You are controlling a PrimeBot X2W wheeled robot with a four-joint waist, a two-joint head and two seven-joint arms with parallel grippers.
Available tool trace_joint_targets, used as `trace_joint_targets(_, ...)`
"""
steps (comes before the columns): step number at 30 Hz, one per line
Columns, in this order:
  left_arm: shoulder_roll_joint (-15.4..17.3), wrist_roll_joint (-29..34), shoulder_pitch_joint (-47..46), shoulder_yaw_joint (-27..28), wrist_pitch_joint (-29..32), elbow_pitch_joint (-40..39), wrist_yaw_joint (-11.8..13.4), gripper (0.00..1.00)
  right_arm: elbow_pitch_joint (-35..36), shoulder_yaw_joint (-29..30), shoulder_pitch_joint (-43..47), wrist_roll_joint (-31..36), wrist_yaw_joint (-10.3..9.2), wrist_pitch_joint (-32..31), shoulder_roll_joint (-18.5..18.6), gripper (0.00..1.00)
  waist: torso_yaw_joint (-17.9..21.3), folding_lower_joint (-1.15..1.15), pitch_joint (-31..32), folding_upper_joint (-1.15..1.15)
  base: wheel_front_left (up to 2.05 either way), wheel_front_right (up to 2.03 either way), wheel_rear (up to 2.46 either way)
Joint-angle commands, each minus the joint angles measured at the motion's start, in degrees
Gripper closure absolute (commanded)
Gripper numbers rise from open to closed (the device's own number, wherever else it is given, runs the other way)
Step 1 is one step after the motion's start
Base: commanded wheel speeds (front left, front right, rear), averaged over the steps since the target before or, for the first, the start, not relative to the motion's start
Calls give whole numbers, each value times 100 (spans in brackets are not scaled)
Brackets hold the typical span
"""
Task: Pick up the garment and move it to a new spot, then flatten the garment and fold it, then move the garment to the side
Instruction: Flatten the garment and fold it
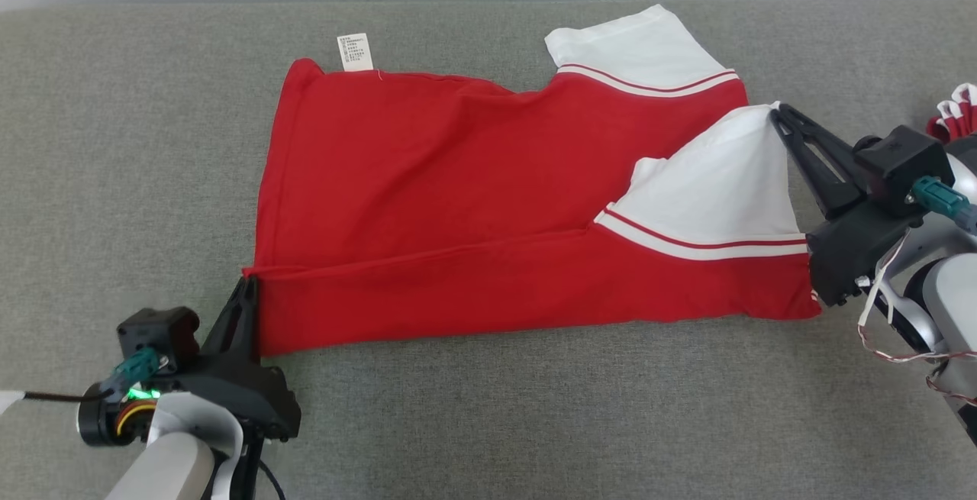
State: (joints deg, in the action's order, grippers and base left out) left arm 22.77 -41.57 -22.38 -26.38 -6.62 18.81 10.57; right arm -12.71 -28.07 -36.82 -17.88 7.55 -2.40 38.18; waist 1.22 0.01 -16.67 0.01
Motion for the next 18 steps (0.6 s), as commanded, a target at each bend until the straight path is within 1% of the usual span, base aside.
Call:
trace_joint_targets(1, 19, 92, -141, -50, 28, 15, -25, 100, -83, 78, -71, 82, -16, 34, -95, 100, -19, -1, -14, -1, 0, 0, 0)
trace_joint_targets(7, -1, 216, -438, -192, 157, 22, -6, 100, -294, 208, -8, 198, -16, 24, -244, 100, -35, -1, -35, -1, 0, 0, 0)
trace_joint_targets(12, 30, 292, -525, -215, 180, 78, 109, 100, -459, 356, -53, 272, -16, 68, -413, 100, 11, -1, -46, -1, 0, 0, 0)
trace_joint_targets(13, 32, 310, -539, -226, 173, 88, 116, 84, -513, 440, -42, 248, -16, 48, -480, 100, 12, -1, -42, -1, 0, 0, 0)
trace_joint_targets(14, 31, 332, -546, -259, 219, 114, 126, 0, -563, 484, -12, 226, -16, 22, -530, 54, 7, -1, -35, -1, 0, 0, 0)
trace_joint_targets(15, 27, 350, -563, -270, 206, 125, 139, 0, -624, 564, 15, 197, -16, -6, -578, 0, 0, -1, -27, -1, 0, 0, 0)
trace_joint_targets(18, 83, 429, -570, -290, 190, 202, 210, 0, -717, 793, 57, 260, -16, -11, -680, 0, -11, -1, 29, -1, 0, 0, 0)
